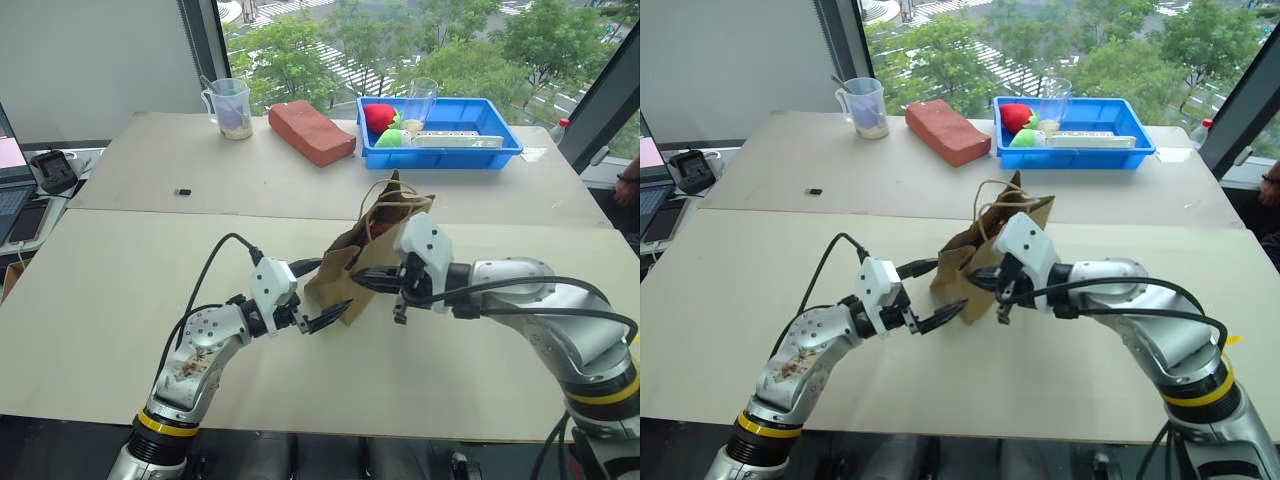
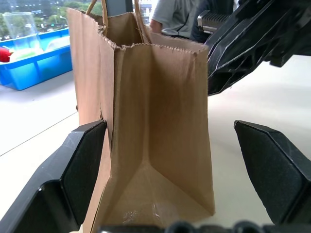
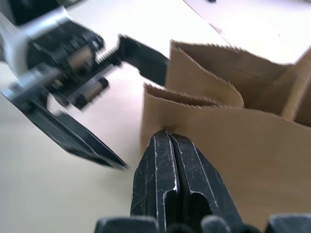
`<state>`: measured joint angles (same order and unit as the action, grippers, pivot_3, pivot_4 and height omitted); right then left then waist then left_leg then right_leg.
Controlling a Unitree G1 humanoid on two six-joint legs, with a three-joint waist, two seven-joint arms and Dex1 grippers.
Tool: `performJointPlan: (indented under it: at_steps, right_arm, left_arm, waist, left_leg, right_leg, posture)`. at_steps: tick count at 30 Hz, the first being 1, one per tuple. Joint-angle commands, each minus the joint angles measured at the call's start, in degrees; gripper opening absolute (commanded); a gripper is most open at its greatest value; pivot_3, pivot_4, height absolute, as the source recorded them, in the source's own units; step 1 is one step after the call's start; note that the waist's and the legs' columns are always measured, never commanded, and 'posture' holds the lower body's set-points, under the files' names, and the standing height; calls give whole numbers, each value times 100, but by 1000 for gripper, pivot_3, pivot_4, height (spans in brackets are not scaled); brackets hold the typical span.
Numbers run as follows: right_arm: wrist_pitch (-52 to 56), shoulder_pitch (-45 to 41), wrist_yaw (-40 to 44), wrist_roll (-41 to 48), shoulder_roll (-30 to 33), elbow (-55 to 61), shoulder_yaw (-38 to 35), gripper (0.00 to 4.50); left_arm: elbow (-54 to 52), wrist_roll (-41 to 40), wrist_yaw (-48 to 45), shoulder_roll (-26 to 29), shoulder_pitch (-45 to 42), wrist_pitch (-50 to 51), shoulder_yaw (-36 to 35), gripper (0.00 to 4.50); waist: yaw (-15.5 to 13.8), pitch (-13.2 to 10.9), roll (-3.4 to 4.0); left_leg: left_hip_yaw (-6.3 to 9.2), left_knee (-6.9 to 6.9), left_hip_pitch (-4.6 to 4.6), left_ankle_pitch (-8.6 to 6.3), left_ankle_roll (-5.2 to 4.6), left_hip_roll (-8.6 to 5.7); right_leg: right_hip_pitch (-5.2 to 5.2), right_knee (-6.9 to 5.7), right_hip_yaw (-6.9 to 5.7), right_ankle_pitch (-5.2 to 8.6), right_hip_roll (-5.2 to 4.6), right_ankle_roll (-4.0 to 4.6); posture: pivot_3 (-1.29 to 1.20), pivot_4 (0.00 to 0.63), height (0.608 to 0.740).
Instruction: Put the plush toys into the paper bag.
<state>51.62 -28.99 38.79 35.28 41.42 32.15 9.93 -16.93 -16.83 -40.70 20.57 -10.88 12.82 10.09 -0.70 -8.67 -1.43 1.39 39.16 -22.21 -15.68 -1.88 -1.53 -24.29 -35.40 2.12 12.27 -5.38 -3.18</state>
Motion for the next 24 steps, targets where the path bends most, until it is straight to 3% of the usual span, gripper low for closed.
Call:
performJointPlan:
  at_steps: [1, 13, 18, 22, 24]
  right_arm:
    - [96, -42, 119, 249, 62, 279, -323, 26]
    - [851, 36, 555, 1643, 1206, 777, -1795, 26]
    - [896, 144, 591, 1819, 1661, 805, -2169, 26]
    - [914, 121, 611, 2004, 1912, 762, -2398, 0]
    - [938, 22, 582, 2086, 2018, 716, -2459, 0]
  left_arm:
    - [-29, 123, 148, -77, -106, -118, -10, 4500]
    - [363, 519, 422, -391, -244, -348, 133, 4500]
    - [523, 664, 624, -538, -349, -409, 73, 4500]
    - [633, 651, 612, -541, -406, -443, 29, 3268]
    - [721, 646, 602, -559, -467, -441, 32, 2246]
  waist:
    - [-1, 0, 0]
    - [-3, 0, 0]
    - [-3, 0, 0]
    - [-3, 0, 0]
    - [-4, 0, 0]
  left_leg:
    - [0, 0, 0, 0, 0, 0]
    - [0, 0, 1, 0, 0, 1]
    - [-1, 0, 1, 0, 0, 2]
    - [-2, 0, 0, 0, 0, 2]
    - [-2, 0, 0, 0, 0, 2]
  right_leg:
    - [0, 0, 0, 0, 0, 0]
    - [4, 2, -1, 0, -1, 0]
    - [5, 1, 0, 0, 0, 0]
    - [4, 1, 0, 0, -1, 0]
    - [3, 1, 1, 0, -1, 0]
  posture:
    - [0, 150, 740]
    - [0, 150, 740]
    - [0, 150, 740]
    - [0, 150, 740]
    - [0, 150, 740]
